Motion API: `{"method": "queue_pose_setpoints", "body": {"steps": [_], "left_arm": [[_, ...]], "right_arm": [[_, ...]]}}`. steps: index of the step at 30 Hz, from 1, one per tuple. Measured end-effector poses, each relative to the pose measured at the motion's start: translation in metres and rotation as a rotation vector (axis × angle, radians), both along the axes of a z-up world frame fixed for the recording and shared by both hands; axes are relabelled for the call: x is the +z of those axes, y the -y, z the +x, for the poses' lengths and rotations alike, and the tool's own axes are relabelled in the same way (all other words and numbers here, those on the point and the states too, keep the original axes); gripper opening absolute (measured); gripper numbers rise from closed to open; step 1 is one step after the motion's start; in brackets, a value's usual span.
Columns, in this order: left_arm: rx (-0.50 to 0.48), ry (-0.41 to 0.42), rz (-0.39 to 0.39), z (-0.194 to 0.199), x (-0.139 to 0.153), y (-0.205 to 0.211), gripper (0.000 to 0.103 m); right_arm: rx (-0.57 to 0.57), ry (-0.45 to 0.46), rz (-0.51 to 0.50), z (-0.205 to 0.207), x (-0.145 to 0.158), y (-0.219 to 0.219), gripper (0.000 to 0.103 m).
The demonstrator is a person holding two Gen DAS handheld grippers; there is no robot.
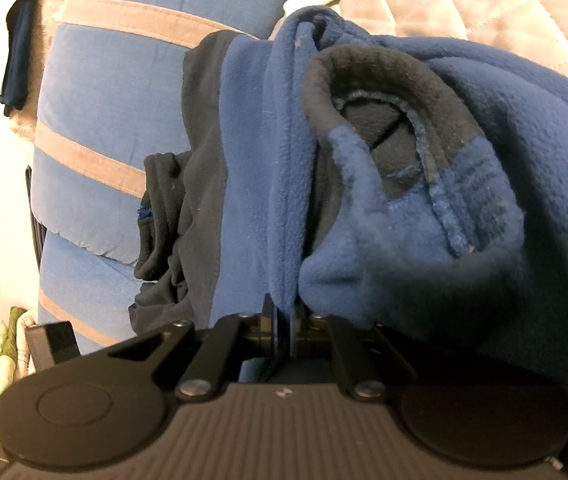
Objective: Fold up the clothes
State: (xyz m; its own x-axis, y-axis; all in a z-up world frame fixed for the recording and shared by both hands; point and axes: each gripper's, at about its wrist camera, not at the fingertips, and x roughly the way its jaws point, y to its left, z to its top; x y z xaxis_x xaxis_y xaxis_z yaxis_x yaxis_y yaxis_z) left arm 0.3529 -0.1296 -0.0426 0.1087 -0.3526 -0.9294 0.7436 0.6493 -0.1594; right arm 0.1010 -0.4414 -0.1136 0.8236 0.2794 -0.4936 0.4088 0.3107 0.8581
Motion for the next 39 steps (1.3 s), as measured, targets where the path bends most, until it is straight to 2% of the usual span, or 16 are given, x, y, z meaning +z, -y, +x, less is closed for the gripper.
{"method": "queue_pose_setpoints", "body": {"steps": [2,3,5,6,8,10,14,17,19,24,25,27,29,30,34,39], "left_arm": [[0.029,0.025,-0.004,0.003,0.003,-0.005,0.0],[0.042,0.055,0.023,0.004,0.003,-0.007,0.0],[0.085,0.143,0.13,0.008,0.002,-0.013,0.0],[0.114,0.147,0.137,0.011,0.003,-0.02,0.0],[0.178,0.117,0.081,0.015,0.01,-0.038,0.0],[0.239,0.133,0.059,0.013,0.02,-0.054,0.002],[0.342,0.185,0.024,-0.004,0.039,-0.083,0.03],[0.439,0.222,-0.047,-0.026,0.055,-0.102,0.044],[0.491,0.255,-0.092,-0.04,0.066,-0.111,0.047],[0.671,0.345,-0.198,-0.083,0.078,-0.153,0.05],[0.725,0.344,-0.226,-0.089,0.078,-0.165,0.05],[0.836,0.329,-0.296,-0.099,0.073,-0.189,0.052],[0.943,0.302,-0.377,-0.111,0.063,-0.209,0.062],[0.982,0.278,-0.415,-0.116,0.057,-0.217,0.062],[1.058,0.134,-0.539,-0.137,0.033,-0.237,0.062],[1.08,0.069,-0.597,-0.152,0.016,-0.234,0.061]], "right_arm": [[0.001,0.002,-0.003,0.0,0.0,0.0,0.004],[0.001,0.003,-0.005,0.0,0.0,0.0,0.004],[0.002,0.004,-0.008,0.0,-0.001,0.0,0.004],[0.003,0.006,-0.01,0.0,-0.001,0.0,0.004],[0.006,0.01,-0.021,0.0,-0.001,-0.001,0.004],[0.009,0.012,-0.033,0.001,0.0,-0.002,0.004],[0.015,0.021,-0.053,0.002,0.001,-0.004,0.004],[0.019,0.032,-0.071,0.002,0.002,-0.006,0.004],[0.024,0.04,-0.086,0.003,0.003,-0.008,0.006],[0.064,0.079,-0.1,0.004,0.008,-0.014,0.041],[0.07,0.094,-0.094,0.004,0.01,-0.014,0.045],[0.096,0.141,-0.08,0.002,0.016,-0.017,0.07],[0.127,0.187,-0.075,-0.003,0.024,-0.02,0.081],[0.143,0.204,-0.078,-0.007,0.028,-0.022,0.087],[0.212,0.299,-0.083,-0.035,0.04,-0.03,0.092],[0.252,0.406,-0.095,-0.07,0.044,-0.034,0.096]]}}
